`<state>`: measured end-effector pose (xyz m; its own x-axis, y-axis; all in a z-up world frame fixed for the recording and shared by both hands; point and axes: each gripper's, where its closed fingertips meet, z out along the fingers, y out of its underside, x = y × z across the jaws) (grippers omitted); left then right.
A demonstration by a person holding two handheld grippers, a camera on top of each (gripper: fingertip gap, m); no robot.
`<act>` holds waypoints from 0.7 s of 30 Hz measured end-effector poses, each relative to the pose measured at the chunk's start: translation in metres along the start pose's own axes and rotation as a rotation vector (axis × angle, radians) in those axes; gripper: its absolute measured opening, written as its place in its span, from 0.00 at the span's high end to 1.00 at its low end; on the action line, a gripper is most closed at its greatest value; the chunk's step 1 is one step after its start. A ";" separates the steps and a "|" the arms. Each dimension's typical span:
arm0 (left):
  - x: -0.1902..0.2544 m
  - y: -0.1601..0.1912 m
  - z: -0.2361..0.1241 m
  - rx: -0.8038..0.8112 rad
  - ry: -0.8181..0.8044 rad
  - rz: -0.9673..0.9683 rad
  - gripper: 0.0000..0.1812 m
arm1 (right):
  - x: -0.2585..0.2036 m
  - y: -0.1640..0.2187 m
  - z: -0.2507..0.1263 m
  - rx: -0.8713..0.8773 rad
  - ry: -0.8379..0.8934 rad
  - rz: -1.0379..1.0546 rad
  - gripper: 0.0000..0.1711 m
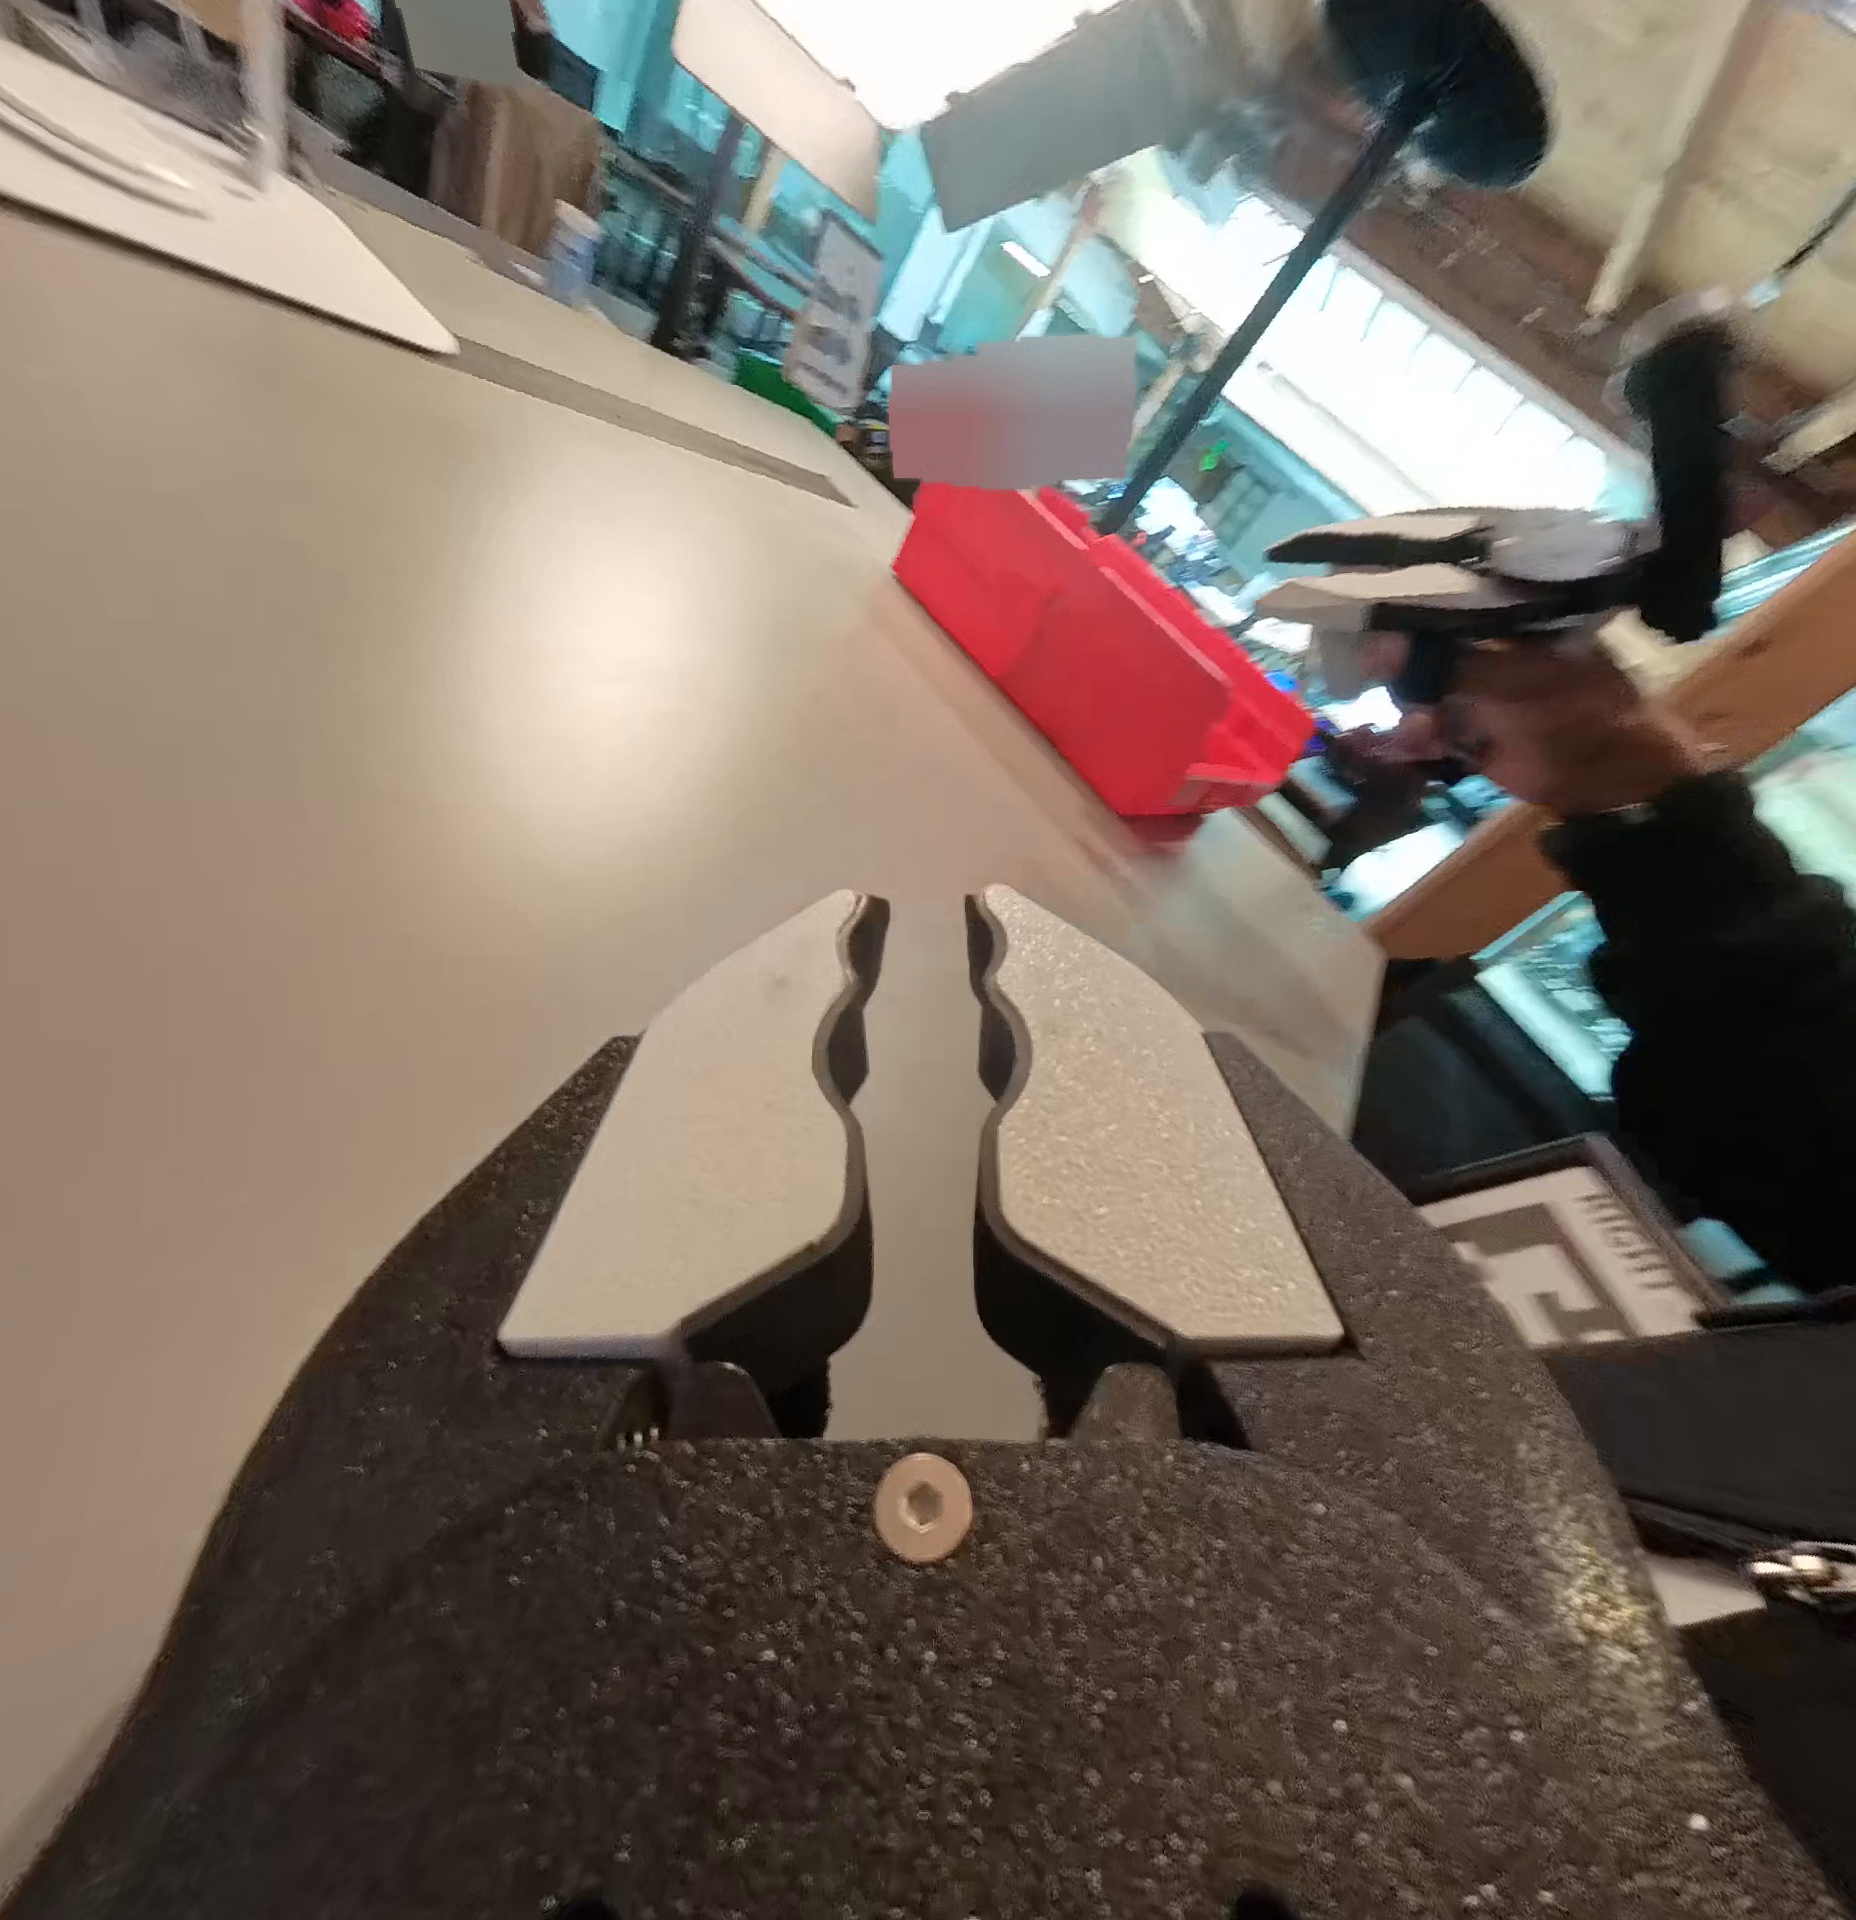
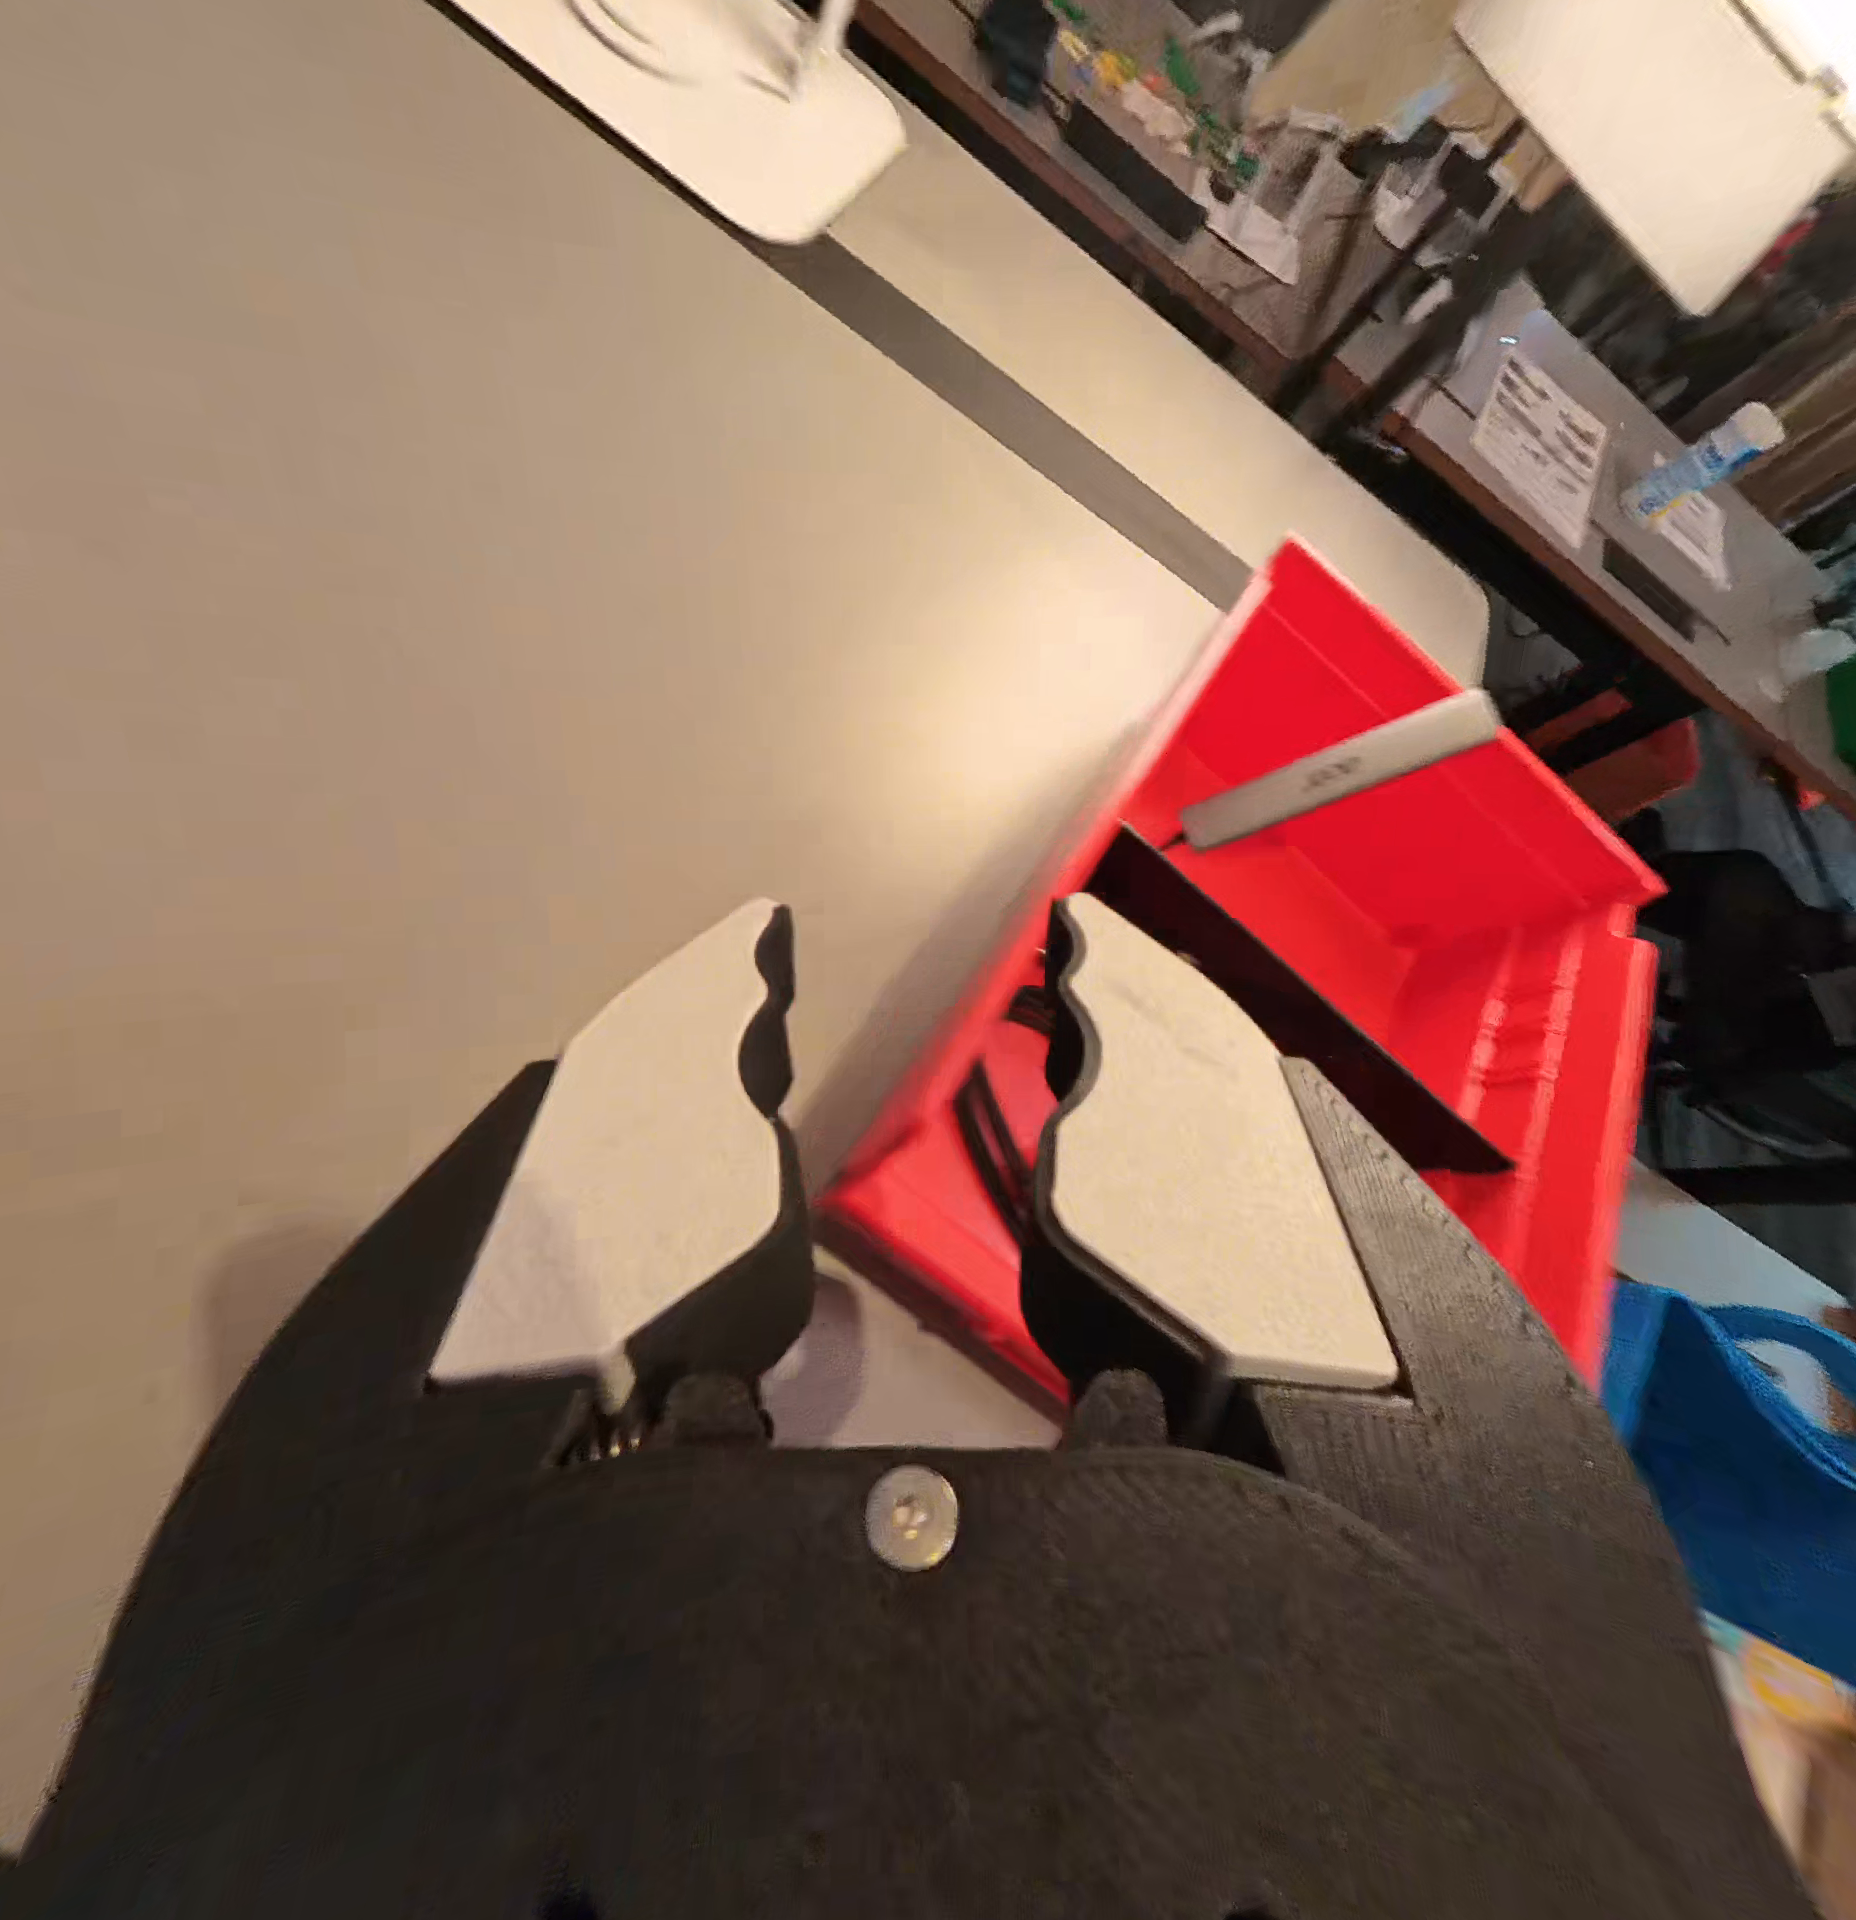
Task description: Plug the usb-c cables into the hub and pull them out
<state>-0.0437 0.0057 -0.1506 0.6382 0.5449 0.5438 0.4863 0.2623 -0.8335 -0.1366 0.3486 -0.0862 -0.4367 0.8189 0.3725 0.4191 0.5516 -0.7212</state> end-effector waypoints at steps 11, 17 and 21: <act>-0.076 -0.095 -0.139 0.074 -0.521 0.337 0.83 | -0.191 0.027 0.079 -0.019 -0.445 0.312 0.73; -0.160 -0.149 -0.245 -0.061 -0.896 0.314 0.78 | -0.199 0.034 0.088 -0.092 -0.389 0.157 0.72; -0.232 -0.139 -0.259 -0.351 -0.931 0.153 0.75 | -0.200 0.032 0.088 -0.085 -0.385 0.150 0.73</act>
<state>-0.1046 -0.3632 -0.1354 0.0611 0.9980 0.0153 0.6821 -0.0306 -0.7306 -0.1056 0.1885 -0.2354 -0.6250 0.7805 0.0100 0.5577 0.4555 -0.6939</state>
